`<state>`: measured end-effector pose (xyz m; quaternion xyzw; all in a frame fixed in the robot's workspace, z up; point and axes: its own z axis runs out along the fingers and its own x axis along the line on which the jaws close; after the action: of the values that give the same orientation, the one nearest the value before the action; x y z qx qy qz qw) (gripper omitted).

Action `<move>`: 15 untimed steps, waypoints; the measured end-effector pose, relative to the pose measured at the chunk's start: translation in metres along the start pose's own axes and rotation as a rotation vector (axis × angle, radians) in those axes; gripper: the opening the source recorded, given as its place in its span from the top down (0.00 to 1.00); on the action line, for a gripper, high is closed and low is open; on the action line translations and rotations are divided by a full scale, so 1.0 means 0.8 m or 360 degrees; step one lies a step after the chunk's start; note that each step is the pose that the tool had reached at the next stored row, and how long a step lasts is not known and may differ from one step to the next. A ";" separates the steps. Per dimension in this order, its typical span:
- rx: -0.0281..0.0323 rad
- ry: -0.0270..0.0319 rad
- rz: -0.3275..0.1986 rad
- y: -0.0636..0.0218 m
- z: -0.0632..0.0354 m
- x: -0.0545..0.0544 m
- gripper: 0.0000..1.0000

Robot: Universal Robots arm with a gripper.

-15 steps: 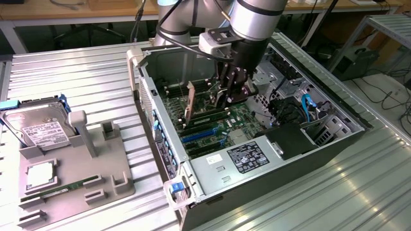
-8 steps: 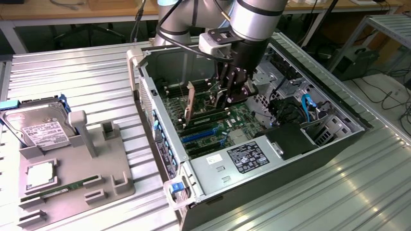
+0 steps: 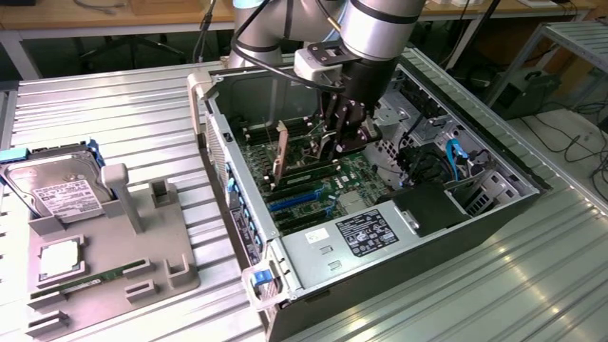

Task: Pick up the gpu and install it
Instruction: 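Insert the gpu into the slot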

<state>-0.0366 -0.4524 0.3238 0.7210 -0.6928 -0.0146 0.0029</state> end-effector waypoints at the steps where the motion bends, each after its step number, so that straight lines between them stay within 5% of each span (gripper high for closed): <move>1: 0.00000 -0.00001 0.0000 0.000 0.000 0.000 0.72; 7: 0.00007 -0.00012 0.0007 0.000 0.002 -0.001 0.72; 15: 0.00019 -0.00050 0.0088 0.005 0.019 -0.001 0.72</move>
<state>-0.0406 -0.4514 0.3087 0.7015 -0.7125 -0.0153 0.0017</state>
